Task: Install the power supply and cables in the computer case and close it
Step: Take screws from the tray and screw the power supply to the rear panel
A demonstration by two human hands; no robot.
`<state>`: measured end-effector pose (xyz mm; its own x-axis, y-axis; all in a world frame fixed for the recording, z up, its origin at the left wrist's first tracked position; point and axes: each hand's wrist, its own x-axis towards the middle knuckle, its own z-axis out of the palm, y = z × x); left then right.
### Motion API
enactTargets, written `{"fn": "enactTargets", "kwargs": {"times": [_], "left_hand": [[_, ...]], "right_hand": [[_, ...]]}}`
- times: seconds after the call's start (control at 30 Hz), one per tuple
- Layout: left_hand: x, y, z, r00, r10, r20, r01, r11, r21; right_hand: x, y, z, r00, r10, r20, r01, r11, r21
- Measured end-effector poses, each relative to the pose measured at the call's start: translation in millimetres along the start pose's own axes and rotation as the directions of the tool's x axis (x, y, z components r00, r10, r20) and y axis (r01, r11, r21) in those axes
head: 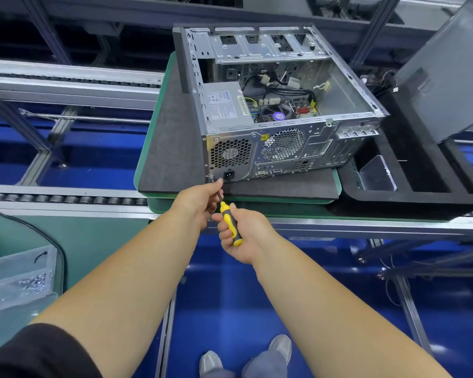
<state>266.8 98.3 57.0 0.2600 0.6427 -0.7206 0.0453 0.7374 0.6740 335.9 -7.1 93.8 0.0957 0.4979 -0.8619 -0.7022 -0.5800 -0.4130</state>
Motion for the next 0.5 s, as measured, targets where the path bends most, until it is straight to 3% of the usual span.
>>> {"fn": "enactTargets", "kwargs": {"times": [0.13, 0.27, 0.5], "left_hand": [[-8, -5, -6, 0.998, 0.032, 0.056, -0.026, 0.994, -0.101], [-21, -8, -6, 0.996, 0.035, 0.082, -0.023, 0.988, -0.152], [-43, -12, 14, 0.994, 0.052, 0.098, -0.037, 0.989, -0.146]], "right_hand": [[-1, 5, -12, 0.99, -0.138, 0.006, 0.138, 0.986, -0.096], [-14, -6, -35, 0.951, -0.301, -0.074, 0.277, 0.932, -0.235], [-35, -39, -72, 0.872, -0.482, -0.082, 0.473, 0.874, -0.108]]}}
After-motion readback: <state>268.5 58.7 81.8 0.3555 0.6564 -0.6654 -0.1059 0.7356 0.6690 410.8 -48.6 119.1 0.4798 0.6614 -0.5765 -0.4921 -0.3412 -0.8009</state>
